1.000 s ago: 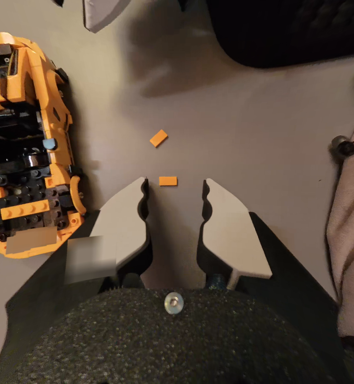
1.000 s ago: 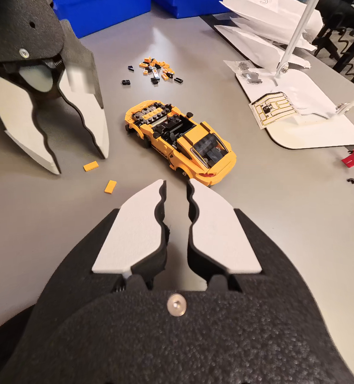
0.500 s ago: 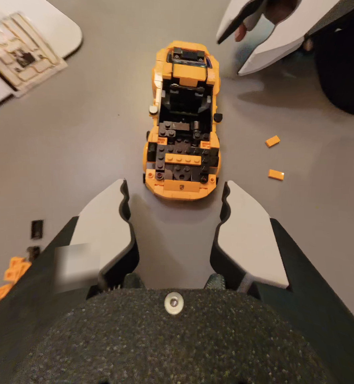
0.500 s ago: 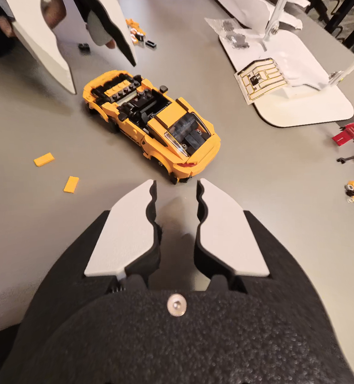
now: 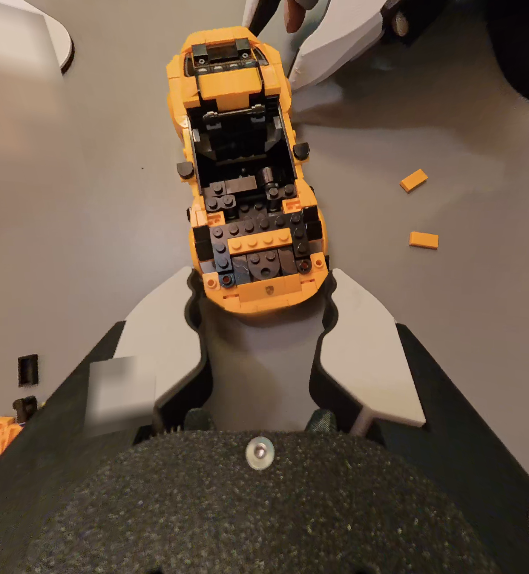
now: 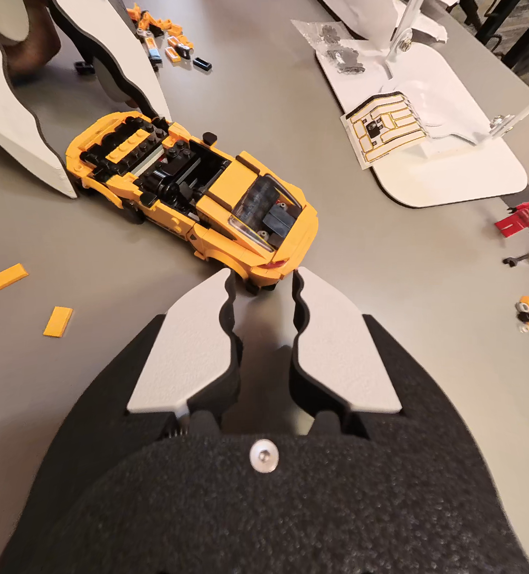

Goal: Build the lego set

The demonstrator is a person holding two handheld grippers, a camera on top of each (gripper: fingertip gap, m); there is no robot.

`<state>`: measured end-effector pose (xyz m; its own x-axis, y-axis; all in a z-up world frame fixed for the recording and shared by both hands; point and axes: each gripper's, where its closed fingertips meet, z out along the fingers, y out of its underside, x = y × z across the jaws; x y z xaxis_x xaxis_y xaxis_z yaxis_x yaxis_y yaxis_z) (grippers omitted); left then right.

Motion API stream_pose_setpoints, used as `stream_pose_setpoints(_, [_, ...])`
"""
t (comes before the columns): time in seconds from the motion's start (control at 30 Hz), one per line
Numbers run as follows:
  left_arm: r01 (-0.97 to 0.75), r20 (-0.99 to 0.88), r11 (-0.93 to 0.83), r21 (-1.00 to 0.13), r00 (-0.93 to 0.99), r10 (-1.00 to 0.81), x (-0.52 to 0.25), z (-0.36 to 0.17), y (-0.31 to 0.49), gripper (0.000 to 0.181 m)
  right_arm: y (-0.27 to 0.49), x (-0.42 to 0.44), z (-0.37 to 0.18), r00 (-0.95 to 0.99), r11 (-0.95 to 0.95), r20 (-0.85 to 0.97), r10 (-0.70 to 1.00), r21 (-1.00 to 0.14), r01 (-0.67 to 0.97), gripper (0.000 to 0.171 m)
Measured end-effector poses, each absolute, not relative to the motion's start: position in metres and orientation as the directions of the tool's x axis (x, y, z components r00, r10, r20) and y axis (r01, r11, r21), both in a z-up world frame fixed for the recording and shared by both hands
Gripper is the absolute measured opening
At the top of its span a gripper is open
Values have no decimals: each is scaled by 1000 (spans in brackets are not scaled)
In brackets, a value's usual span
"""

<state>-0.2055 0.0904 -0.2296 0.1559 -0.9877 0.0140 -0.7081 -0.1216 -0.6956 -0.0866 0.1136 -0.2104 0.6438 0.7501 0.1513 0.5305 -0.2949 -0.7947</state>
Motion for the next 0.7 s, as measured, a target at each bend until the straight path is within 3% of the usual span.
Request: stream_pose_setpoints(0.7, [-685, 83, -133, -716, 105, -991, -205, -226, 73, 67, 115, -83, -210, 669, -223, 350, 656, -756, 615, 26])
